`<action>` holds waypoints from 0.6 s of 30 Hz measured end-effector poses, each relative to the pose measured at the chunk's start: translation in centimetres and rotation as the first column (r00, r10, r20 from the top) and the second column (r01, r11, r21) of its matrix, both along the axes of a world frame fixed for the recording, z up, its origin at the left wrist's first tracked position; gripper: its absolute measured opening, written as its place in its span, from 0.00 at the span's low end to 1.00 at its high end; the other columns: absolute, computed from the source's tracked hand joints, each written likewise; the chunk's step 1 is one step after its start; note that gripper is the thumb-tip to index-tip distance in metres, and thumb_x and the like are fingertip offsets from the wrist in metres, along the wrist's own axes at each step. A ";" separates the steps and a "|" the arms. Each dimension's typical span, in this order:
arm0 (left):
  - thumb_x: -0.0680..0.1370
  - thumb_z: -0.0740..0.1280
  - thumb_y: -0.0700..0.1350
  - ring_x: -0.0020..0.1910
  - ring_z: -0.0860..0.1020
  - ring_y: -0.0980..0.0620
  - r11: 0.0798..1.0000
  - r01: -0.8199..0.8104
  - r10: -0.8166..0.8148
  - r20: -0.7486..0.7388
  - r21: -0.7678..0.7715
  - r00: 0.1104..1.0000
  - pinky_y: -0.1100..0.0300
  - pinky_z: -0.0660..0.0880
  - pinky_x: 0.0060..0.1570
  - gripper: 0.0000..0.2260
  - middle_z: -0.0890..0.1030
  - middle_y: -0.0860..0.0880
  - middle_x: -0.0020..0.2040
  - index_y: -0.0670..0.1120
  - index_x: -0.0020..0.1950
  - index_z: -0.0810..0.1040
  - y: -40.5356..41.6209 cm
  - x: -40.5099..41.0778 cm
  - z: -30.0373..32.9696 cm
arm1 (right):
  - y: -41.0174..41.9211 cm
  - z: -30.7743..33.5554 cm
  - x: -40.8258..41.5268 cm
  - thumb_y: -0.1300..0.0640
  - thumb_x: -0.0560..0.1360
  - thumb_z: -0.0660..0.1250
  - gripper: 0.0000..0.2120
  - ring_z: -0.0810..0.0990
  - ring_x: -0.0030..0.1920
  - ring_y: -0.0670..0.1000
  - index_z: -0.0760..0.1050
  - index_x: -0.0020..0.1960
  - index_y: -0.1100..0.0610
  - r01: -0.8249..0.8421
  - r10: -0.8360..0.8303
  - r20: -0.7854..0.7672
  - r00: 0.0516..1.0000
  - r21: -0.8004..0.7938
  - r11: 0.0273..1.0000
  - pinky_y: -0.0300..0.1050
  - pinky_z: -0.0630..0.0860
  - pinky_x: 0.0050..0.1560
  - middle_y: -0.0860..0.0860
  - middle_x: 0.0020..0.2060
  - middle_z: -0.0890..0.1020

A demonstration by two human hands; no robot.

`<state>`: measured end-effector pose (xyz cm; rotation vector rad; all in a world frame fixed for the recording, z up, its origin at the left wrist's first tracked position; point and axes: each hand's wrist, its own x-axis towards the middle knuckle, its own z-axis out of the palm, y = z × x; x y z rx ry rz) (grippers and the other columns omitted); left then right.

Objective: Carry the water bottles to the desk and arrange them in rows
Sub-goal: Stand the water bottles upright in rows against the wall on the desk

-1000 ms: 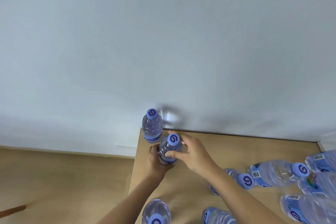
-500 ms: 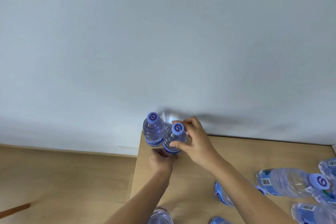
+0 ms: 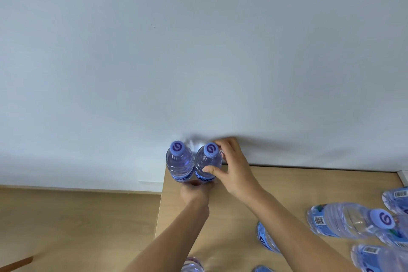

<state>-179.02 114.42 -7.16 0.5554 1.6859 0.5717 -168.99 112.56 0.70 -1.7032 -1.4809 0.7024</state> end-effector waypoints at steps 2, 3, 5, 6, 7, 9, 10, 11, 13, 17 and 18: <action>0.68 0.77 0.35 0.36 0.72 0.48 1.000 0.018 -0.018 0.009 -0.010 1.000 0.61 0.68 0.32 0.10 0.78 0.47 0.35 0.41 0.38 0.76 -0.1 -0.1 0.0 | -0.1 0.1 0.0 0.60 0.70 0.78 0.23 0.74 0.53 0.44 0.73 0.61 0.57 0.001 -0.001 0.009 1.000 -0.008 1.000 0.35 0.72 0.57 0.46 0.54 0.71; 0.68 0.77 0.36 0.37 0.72 0.48 0.999 0.036 -0.035 0.022 -0.028 0.999 0.61 0.69 0.33 0.09 0.78 0.47 0.36 0.41 0.39 0.77 -0.1 -0.2 0.0 | 0.0 0.2 0.0 0.59 0.70 0.78 0.24 0.75 0.55 0.46 0.72 0.61 0.57 0.005 -0.005 0.011 1.000 -0.015 1.000 0.37 0.72 0.58 0.47 0.55 0.71; 0.68 0.77 0.36 0.40 0.73 0.47 0.993 0.095 -0.090 0.064 -0.076 0.994 0.59 0.71 0.40 0.12 0.77 0.45 0.39 0.37 0.48 0.78 -0.3 -0.5 0.5 | -0.1 0.3 0.1 0.58 0.69 0.78 0.27 0.75 0.58 0.47 0.70 0.64 0.58 0.017 -0.016 0.021 1.000 -0.042 0.999 0.37 0.71 0.59 0.48 0.58 0.72; 0.68 0.78 0.36 0.42 0.73 0.47 0.986 0.131 -0.122 0.092 -0.099 0.988 0.57 0.73 0.45 0.17 0.77 0.44 0.41 0.35 0.53 0.77 -0.4 -0.8 0.8 | -0.2 0.4 0.1 0.58 0.69 0.78 0.29 0.74 0.59 0.47 0.69 0.65 0.57 0.024 -0.023 0.024 0.999 -0.064 0.998 0.36 0.69 0.59 0.48 0.59 0.72; 0.68 0.78 0.35 0.44 0.74 0.46 0.979 0.168 -0.154 0.118 -0.117 0.981 0.54 0.75 0.50 0.21 0.76 0.44 0.43 0.35 0.56 0.74 -0.6 -1.2 1.3 | -0.4 0.4 0.2 0.57 0.69 0.78 0.31 0.73 0.60 0.46 0.68 0.67 0.57 0.033 -0.031 0.023 0.999 -0.089 0.995 0.34 0.67 0.59 0.47 0.60 0.72; 0.68 0.78 0.35 0.45 0.74 0.46 0.963 0.237 -0.218 0.148 -0.128 0.965 0.52 0.74 0.57 0.25 0.75 0.45 0.44 0.38 0.59 0.70 -1.0 -2.2 2.2 | -1.2 0.6 0.5 0.57 0.70 0.77 0.32 0.70 0.62 0.44 0.66 0.69 0.56 0.055 -0.053 0.017 0.998 -0.127 0.990 0.29 0.63 0.58 0.44 0.61 0.70; 0.68 0.78 0.35 0.44 0.73 0.47 0.953 0.277 -0.256 0.162 -0.121 0.953 0.53 0.74 0.56 0.25 0.74 0.45 0.43 0.38 0.60 0.70 -1.1 -2.6 2.7 | -1.6 0.8 0.7 0.56 0.71 0.77 0.31 0.70 0.62 0.43 0.67 0.69 0.56 0.066 -0.065 0.017 0.998 -0.138 0.988 0.25 0.62 0.57 0.43 0.61 0.70; 0.68 0.78 0.36 0.43 0.73 0.47 0.944 0.315 -0.294 0.179 -0.100 0.939 0.54 0.74 0.54 0.24 0.74 0.45 0.43 0.38 0.60 0.71 -1.2 -3.0 3.4 | -2.1 1.0 0.9 0.56 0.71 0.76 0.29 0.71 0.63 0.43 0.68 0.68 0.55 0.075 -0.073 0.017 0.997 -0.148 0.986 0.22 0.61 0.55 0.43 0.61 0.71; 0.70 0.77 0.37 0.43 0.73 0.48 0.924 0.381 -0.368 0.213 -0.021 0.905 0.56 0.74 0.52 0.20 0.76 0.44 0.45 0.38 0.59 0.73 -1.5 -3.6 5.1 | -3.3 1.9 1.5 0.55 0.72 0.76 0.26 0.71 0.63 0.43 0.70 0.66 0.53 0.082 -0.080 0.016 0.997 -0.160 0.984 0.19 0.60 0.54 0.44 0.61 0.73; 0.75 0.73 0.41 0.46 0.77 0.49 0.836 0.511 -0.544 0.178 0.198 0.820 0.54 0.77 0.57 0.14 0.78 0.44 0.50 0.38 0.57 0.76 -3.1 -3.0 9.6 | -6.5 4.4 2.9 0.48 0.72 0.75 0.21 0.71 0.62 0.38 0.71 0.60 0.44 0.055 -0.057 -0.005 0.998 -0.188 0.981 0.24 0.64 0.55 0.39 0.60 0.75; 0.75 0.73 0.42 0.46 0.77 0.50 0.800 0.548 -0.588 0.139 0.243 0.797 0.54 0.77 0.57 0.13 0.79 0.44 0.50 0.39 0.57 0.76 -3.7 -2.7 10.6 | -7.5 4.9 3.3 0.45 0.72 0.75 0.20 0.71 0.62 0.37 0.71 0.60 0.43 0.052 -0.054 -0.004 0.999 -0.200 0.978 0.26 0.65 0.56 0.38 0.60 0.75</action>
